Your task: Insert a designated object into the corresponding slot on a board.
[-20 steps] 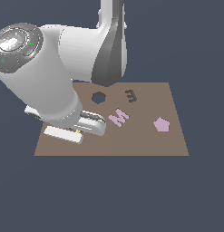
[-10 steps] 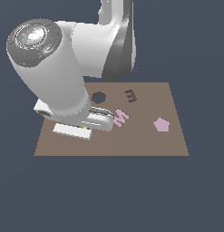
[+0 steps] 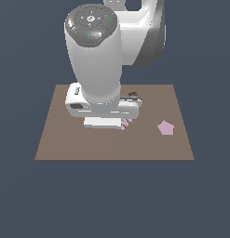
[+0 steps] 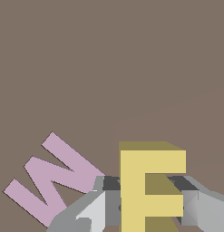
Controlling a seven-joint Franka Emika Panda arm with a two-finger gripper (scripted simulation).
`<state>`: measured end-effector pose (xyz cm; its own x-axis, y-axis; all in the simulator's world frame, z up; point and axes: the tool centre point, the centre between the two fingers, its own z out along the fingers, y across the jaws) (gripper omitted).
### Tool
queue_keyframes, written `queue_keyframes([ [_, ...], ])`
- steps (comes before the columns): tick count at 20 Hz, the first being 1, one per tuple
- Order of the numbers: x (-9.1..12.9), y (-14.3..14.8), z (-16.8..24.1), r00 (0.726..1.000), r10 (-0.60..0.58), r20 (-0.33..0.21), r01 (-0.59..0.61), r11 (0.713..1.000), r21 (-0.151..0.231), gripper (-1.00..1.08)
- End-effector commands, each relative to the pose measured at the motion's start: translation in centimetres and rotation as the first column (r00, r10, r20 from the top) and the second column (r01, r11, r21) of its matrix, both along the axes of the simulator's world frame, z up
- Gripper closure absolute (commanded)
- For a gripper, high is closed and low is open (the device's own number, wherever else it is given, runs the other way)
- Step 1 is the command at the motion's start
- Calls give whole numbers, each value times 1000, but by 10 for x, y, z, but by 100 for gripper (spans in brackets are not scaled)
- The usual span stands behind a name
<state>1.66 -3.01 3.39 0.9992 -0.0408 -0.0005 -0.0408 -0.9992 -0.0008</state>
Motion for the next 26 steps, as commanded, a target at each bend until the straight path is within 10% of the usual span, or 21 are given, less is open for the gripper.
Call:
queue_keyframes([
  [1, -15, 22, 1, 998, 59, 0, -59, 998, 0, 108],
  [14, -85, 97, 5, 960, 279, 0, -279, 960, 1, 108],
  [26, -99, 109, 6, 948, 317, 0, -317, 948, 1, 108],
])
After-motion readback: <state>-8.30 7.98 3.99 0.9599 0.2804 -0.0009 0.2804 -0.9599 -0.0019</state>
